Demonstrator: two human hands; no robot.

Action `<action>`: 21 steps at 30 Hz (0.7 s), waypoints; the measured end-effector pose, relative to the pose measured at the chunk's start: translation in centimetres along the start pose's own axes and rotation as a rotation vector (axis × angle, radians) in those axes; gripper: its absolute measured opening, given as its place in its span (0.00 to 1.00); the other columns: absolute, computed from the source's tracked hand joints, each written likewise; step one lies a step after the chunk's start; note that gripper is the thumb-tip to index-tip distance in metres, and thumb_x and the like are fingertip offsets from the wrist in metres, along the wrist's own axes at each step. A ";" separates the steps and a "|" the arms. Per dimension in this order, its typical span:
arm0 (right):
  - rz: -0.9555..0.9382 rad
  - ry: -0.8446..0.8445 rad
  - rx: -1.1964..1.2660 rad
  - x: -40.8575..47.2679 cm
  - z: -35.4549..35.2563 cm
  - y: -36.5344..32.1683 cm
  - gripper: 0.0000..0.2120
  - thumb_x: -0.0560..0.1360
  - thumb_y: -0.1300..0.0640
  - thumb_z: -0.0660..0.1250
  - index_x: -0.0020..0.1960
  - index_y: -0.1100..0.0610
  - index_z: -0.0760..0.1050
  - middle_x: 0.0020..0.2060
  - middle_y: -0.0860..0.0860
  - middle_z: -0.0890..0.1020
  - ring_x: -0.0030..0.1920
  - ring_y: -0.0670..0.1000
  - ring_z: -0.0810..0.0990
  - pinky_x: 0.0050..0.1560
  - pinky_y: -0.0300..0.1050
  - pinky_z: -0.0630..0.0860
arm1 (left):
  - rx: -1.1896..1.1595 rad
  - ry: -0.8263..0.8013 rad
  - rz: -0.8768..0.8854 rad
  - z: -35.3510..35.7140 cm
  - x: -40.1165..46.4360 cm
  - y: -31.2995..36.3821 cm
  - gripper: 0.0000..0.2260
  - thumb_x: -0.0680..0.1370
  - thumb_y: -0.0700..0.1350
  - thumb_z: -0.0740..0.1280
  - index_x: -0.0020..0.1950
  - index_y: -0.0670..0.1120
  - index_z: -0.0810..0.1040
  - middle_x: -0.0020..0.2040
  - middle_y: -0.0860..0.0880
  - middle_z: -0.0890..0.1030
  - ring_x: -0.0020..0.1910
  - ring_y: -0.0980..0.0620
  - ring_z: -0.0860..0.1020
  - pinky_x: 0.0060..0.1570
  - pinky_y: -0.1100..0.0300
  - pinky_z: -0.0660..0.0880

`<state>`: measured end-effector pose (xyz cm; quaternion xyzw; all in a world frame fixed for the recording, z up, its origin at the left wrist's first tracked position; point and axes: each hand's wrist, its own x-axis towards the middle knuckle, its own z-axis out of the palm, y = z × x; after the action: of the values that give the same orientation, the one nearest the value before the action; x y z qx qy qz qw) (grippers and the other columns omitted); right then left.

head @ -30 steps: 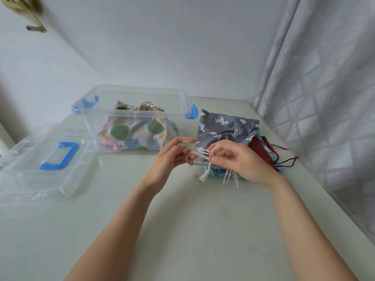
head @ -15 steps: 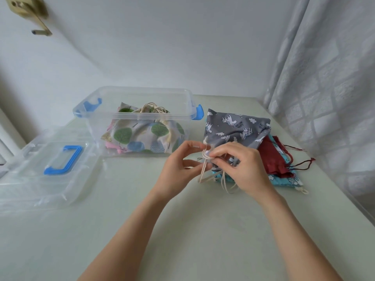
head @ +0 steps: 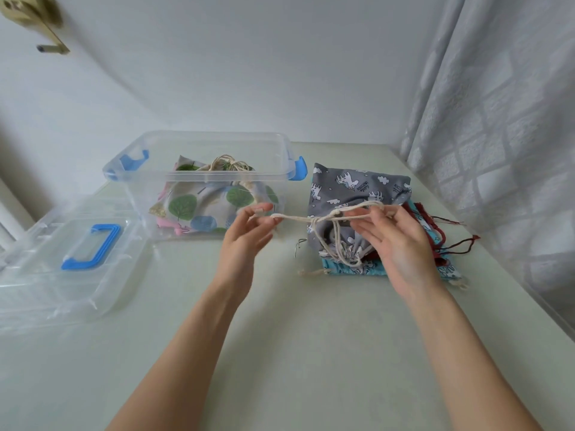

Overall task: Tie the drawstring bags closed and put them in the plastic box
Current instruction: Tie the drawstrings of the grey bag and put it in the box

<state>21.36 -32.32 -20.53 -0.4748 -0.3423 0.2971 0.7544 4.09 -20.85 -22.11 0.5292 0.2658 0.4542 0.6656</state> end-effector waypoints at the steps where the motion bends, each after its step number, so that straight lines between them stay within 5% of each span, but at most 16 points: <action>1: 0.040 0.010 0.075 -0.1 -0.2 -0.2 0.04 0.78 0.62 0.60 0.45 0.59 0.72 0.39 0.52 0.84 0.47 0.52 0.83 0.56 0.47 0.77 | -0.149 -0.032 -0.061 0.2 0.0 0.2 0.08 0.77 0.35 0.61 0.48 0.49 0.74 0.40 0.51 0.82 0.52 0.52 0.79 0.58 0.55 0.71; 3: 0.085 0.058 0.167 -0.3 -0.5 -0.5 0.05 0.78 0.62 0.59 0.44 0.58 0.72 0.34 0.51 0.83 0.42 0.50 0.83 0.53 0.47 0.78 | -0.450 -0.107 -0.111 0.7 -0.3 0.6 0.08 0.76 0.35 0.59 0.45 0.47 0.72 0.36 0.51 0.81 0.52 0.49 0.81 0.60 0.51 0.73; 5: 0.094 0.117 0.186 -0.4 -1.1 -0.7 0.06 0.78 0.61 0.59 0.43 0.57 0.72 0.29 0.49 0.79 0.36 0.48 0.81 0.48 0.45 0.77 | -0.730 -0.127 -0.143 0.9 -0.6 1.0 0.07 0.75 0.35 0.58 0.45 0.46 0.71 0.33 0.50 0.78 0.42 0.52 0.83 0.57 0.52 0.77; 7: 0.075 0.178 0.138 -0.3 -1.8 -0.6 0.07 0.79 0.61 0.60 0.42 0.57 0.72 0.27 0.49 0.74 0.31 0.47 0.77 0.44 0.43 0.78 | -0.730 -0.108 -0.182 0.7 -0.5 1.0 0.08 0.75 0.36 0.56 0.45 0.47 0.71 0.33 0.50 0.73 0.26 0.57 0.73 0.40 0.60 0.80; 9: 0.034 0.260 -0.002 -0.2 -2.6 -0.5 0.06 0.79 0.61 0.61 0.42 0.58 0.72 0.25 0.48 0.71 0.28 0.47 0.73 0.38 0.40 0.77 | -0.377 -0.080 -0.169 0.4 -0.4 0.5 0.08 0.73 0.39 0.56 0.45 0.49 0.72 0.33 0.52 0.67 0.22 0.58 0.61 0.23 0.66 0.66; 11: -0.011 0.322 -0.200 -0.1 -3.4 -0.3 0.06 0.78 0.61 0.63 0.42 0.57 0.73 0.23 0.46 0.71 0.26 0.45 0.69 0.33 0.38 0.72 | 0.231 -0.065 0.009 0.1 -0.5 -0.3 0.06 0.70 0.45 0.59 0.43 0.51 0.74 0.31 0.54 0.66 0.25 0.57 0.61 0.27 0.63 0.60; 14: -0.033 0.397 -0.478 0.2 -4.4 0.1 0.09 0.76 0.60 0.66 0.37 0.54 0.73 0.23 0.48 0.71 0.24 0.45 0.67 0.30 0.40 0.67 | 1.084 -0.173 0.309 0.0 -0.7 -1.5 0.10 0.71 0.61 0.63 0.43 0.56 0.78 0.34 0.55 0.70 0.32 0.58 0.69 0.34 0.61 0.65; 18: -0.103 0.462 -0.796 0.2 -5.6 0.1 0.05 0.75 0.57 0.65 0.42 0.57 0.73 0.27 0.51 0.79 0.25 0.44 0.75 0.35 0.42 0.70 | 1.170 -0.200 0.368 0.1 -0.5 -2.3 0.07 0.71 0.59 0.70 0.42 0.57 0.82 0.47 0.54 0.70 0.43 0.55 0.73 0.40 0.60 0.69; 21: -0.074 0.448 -1.217 -0.3 -6.8 0.1 0.10 0.75 0.51 0.66 0.51 0.56 0.73 0.41 0.53 0.82 0.47 0.56 0.78 0.43 0.44 0.67 | 1.103 -0.233 0.418 0.1 -0.2 -3.4 0.05 0.73 0.53 0.70 0.42 0.52 0.81 0.59 0.50 0.70 0.58 0.50 0.72 0.52 0.54 0.74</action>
<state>26.62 -36.04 -22.87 -0.8557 -0.3000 -0.0821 0.4135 5.14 -21.14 -25.30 0.8838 0.2779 0.3094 0.2142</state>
